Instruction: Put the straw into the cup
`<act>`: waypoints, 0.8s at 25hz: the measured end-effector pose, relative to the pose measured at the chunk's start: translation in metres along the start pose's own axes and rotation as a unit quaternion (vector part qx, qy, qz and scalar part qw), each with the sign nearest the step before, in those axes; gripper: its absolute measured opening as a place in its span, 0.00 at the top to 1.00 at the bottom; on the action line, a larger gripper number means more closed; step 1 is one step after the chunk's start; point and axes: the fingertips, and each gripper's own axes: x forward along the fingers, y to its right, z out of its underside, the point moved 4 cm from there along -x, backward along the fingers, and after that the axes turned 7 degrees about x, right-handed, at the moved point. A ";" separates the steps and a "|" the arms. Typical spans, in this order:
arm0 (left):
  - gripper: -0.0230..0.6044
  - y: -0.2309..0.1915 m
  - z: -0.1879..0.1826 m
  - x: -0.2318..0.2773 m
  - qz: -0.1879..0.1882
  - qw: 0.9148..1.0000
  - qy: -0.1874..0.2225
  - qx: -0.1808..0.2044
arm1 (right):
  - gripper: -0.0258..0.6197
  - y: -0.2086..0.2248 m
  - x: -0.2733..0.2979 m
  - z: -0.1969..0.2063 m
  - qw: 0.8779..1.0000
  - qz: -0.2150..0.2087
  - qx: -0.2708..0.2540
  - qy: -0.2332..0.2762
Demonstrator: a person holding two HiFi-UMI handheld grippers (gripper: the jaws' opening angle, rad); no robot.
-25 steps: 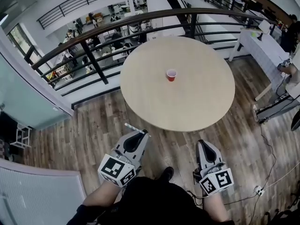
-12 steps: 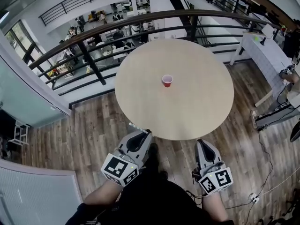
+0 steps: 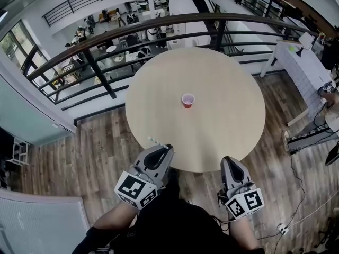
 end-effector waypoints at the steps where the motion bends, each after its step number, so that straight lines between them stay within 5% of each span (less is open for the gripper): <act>1: 0.93 -0.006 -0.001 0.007 0.002 1.000 0.000 -0.001 | 0.92 0.004 0.008 -0.002 1.000 0.001 0.000 -0.002; 20: 0.93 -0.129 -0.010 0.104 0.040 0.999 0.001 -0.013 | 0.92 0.039 0.153 -0.015 0.999 0.027 0.005 -0.033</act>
